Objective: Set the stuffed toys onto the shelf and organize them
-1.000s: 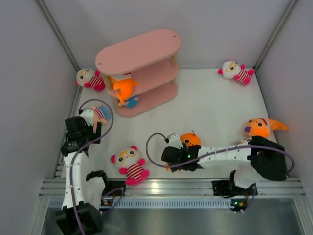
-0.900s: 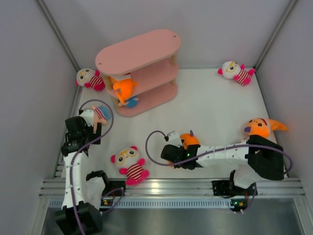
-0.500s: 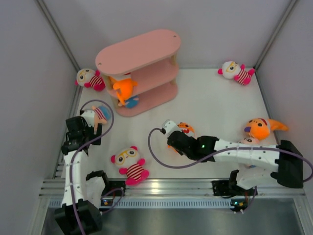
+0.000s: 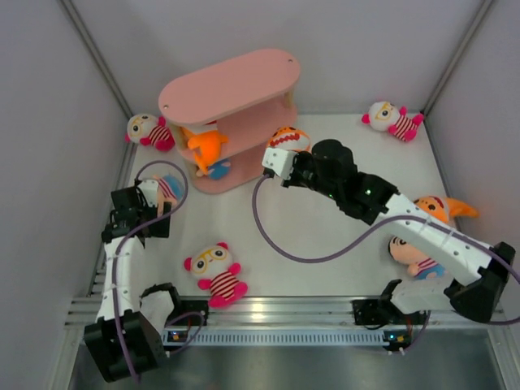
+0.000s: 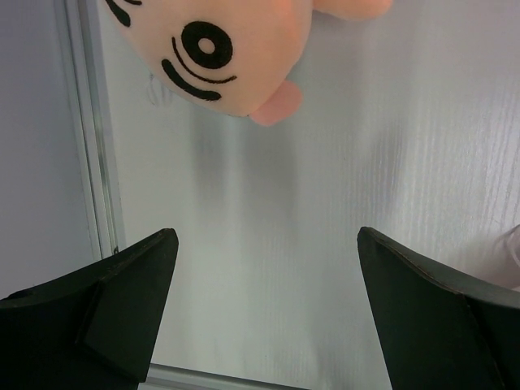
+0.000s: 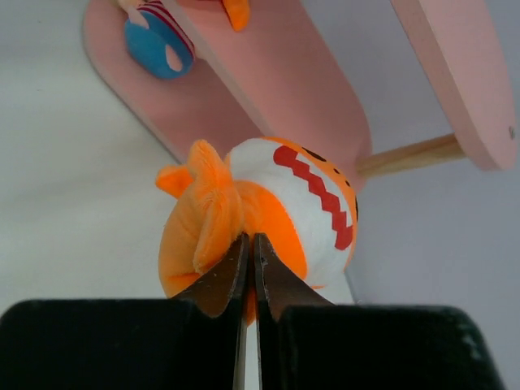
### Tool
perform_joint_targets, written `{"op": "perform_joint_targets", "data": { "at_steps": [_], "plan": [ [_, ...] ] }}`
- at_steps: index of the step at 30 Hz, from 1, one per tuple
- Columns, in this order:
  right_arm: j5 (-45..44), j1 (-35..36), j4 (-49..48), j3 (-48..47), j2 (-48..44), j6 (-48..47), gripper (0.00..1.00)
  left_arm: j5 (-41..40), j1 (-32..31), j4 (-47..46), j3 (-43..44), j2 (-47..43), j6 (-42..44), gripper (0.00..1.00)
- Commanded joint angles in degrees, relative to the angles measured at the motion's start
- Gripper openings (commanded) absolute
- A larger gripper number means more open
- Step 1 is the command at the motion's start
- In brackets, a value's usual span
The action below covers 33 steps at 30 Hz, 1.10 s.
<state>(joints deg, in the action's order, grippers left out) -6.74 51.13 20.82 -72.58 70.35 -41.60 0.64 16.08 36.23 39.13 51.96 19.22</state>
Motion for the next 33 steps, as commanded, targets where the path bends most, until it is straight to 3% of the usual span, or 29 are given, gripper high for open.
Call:
{"op": "perform_joint_targets", "data": {
  "at_steps": [1,6,17,27,33],
  "plan": [
    [6.5,-2.4,-2.4,-8.0,6.1,-11.3,0.00,1.3,-0.1,0.0,2.7,2.8,-1.0,0.98],
    [11.6,-3.8,-5.0,-14.9,12.1,-17.7,0.00,2.5,-0.1,0.6,3.5,6.7,-0.5,0.95],
    [28.6,-10.1,-8.9,-30.6,30.2,-22.5,0.00,2.0,0.0,1.1,6.3,11.9,-2.0,0.94],
    [40.0,-13.6,-12.5,-32.4,39.3,-24.3,0.00,3.0,0.0,1.0,6.5,14.5,-1.8,0.93],
    [41.5,-15.5,-12.0,-31.2,40.0,-24.8,0.00,2.8,0.0,1.0,6.5,15.4,-1.7,0.93]
  ]
}}
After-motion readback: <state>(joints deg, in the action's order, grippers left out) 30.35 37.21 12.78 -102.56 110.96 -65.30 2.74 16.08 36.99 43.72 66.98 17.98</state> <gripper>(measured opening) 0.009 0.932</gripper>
